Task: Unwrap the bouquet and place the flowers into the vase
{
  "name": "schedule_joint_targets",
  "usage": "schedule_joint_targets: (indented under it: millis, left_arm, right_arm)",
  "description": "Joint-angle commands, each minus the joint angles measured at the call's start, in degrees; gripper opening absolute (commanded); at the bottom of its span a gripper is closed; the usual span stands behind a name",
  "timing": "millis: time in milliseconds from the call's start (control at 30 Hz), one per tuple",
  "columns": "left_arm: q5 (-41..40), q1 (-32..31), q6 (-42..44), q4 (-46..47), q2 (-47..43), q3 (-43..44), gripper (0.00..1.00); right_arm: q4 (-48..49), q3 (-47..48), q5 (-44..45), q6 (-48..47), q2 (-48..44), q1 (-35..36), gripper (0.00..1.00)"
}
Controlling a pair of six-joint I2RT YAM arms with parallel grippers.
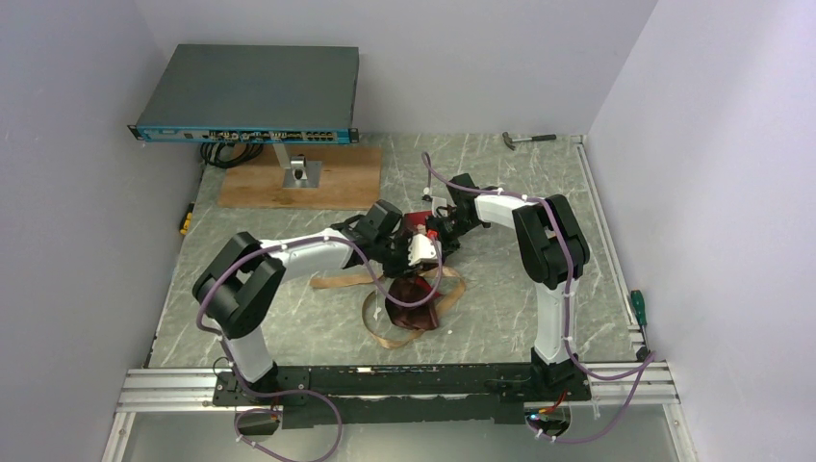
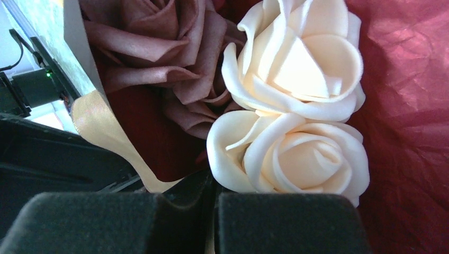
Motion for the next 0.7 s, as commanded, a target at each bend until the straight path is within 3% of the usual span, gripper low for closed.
schedule_joint_targets:
  millis: [0, 200, 400, 667]
  left_arm:
    - [0.9, -0.37, 2.76, -2.59, 3.65, 2.01, 0.38]
    - [-3.62, -0.71, 4.9, -6.66, 7.14, 3.26, 0.29]
    - [-4.59, -0.66, 4.33, -7.21, 2.49, 0.74, 0.01]
    - [-8.93, 1.14, -5.67, -0.12, -4.79, -3.06, 0.0]
  right_arm:
    - [-0.06, -1.76, 13.76, -5.15, 3.83, 0.83, 0.0]
    - [0.02, -1.85, 14.34, -5.32, 3.95, 0.83, 0.0]
    - [0.11, -1.87, 15.86, -5.89, 4.24, 0.83, 0.0]
    - [-0.04, -1.81, 17.63, -6.06, 4.62, 0.83, 0.0]
